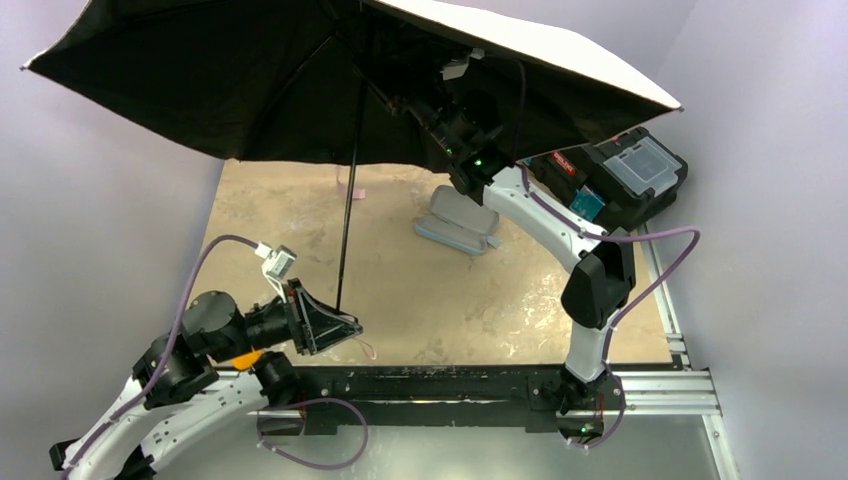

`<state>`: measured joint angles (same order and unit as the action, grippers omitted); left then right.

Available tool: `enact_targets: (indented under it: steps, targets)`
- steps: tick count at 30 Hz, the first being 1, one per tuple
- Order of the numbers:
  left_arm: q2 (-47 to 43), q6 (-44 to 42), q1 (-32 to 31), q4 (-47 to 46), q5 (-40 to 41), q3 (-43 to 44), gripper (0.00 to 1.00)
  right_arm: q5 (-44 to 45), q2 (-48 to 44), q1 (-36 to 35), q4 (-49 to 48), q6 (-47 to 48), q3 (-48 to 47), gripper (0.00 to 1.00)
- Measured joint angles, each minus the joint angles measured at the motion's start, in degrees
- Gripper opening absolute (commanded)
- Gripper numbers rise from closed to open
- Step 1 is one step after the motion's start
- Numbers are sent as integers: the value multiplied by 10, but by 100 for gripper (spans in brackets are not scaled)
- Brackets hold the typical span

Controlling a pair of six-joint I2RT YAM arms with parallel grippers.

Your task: Put away the umbrella

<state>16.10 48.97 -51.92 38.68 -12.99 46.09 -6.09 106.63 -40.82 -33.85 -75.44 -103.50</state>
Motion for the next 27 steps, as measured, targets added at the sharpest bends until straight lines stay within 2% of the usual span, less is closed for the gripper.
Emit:
enact_targets:
  steps: [5, 14, 22, 27]
  targets:
    - [38, -6, -2, 34, 17, 63, 0, -41, -1, -4, 12, 20, 2, 0]
    - [105, -38, -10, 136, 21, 156, 0, -32, -47, -10, 34, 59, 59, 0]
    - [137, -79, -14, 202, 40, 191, 0, -21, -75, -34, -19, 69, 102, 0]
    - [187, -97, -1, 122, 153, 242, 0, -124, -85, -105, -37, 57, 164, 0]
